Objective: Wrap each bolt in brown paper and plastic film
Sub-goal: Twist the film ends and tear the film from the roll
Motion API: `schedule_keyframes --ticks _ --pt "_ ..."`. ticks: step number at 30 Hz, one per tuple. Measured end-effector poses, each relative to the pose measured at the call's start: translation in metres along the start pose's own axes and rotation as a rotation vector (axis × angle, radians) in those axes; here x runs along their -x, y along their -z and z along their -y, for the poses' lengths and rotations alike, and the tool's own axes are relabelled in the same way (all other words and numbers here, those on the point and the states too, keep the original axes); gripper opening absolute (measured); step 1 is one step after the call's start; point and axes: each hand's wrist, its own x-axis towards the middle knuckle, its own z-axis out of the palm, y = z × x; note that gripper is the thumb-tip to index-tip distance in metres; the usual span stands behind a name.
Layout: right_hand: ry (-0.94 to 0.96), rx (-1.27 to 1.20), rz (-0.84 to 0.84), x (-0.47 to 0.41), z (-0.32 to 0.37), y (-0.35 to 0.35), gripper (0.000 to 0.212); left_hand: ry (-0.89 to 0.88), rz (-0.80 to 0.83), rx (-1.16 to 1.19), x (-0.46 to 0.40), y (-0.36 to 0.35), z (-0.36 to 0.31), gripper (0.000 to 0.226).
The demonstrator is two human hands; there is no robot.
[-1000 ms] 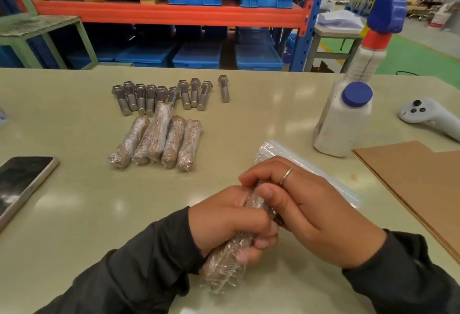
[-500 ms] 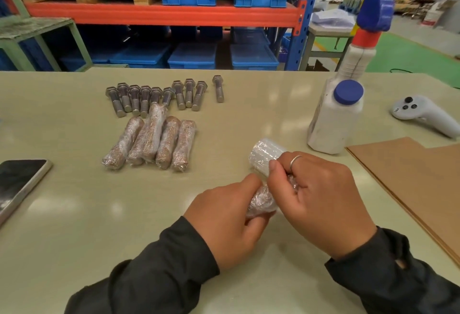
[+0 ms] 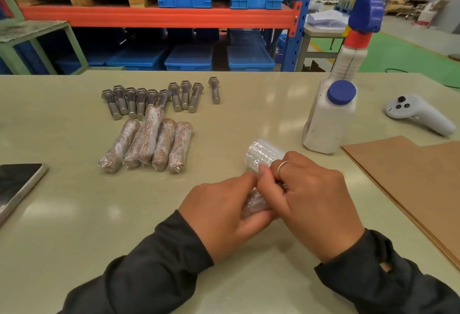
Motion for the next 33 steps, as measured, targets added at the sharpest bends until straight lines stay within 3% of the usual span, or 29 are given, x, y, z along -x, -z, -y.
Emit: schedule_keyframes --ticks 5,7,9,11,14,18,23,27,33 --pt "-0.056 -0.038 -0.004 -0.003 0.0 -0.002 0.039 -0.092 -0.033 -0.226 -0.001 0.0 -0.003 0.049" --pt "-0.141 -0.128 0.089 -0.003 0.001 -0.002 0.036 0.033 0.036 -0.216 -0.003 0.005 -0.007 0.063" --pt "-0.243 -0.243 0.198 -0.005 0.002 -0.002 0.047 0.204 0.051 -0.089 0.0 0.004 -0.001 0.069" --pt "-0.218 -0.24 0.223 -0.005 -0.001 -0.001 0.05 0.29 -0.028 0.103 -0.003 0.001 0.006 0.055" --pt "-0.167 -0.045 0.237 -0.003 -0.008 0.0 0.041 0.441 -0.212 0.346 -0.01 0.003 0.022 0.042" --pt "-0.237 0.227 0.503 0.001 -0.016 -0.002 0.043 0.616 -0.322 0.439 -0.019 0.005 0.043 0.008" --pt "-0.202 0.29 0.612 0.0 -0.017 0.0 0.053 0.639 -0.42 0.072 -0.024 0.025 0.068 0.049" --pt "-0.156 0.315 0.692 0.001 -0.019 0.0 0.067 0.744 -0.387 -0.125 -0.029 0.028 0.078 0.053" --pt "-0.118 0.366 0.75 0.001 -0.021 0.001 0.085 0.717 -0.279 -0.251 -0.036 0.02 0.083 0.054"
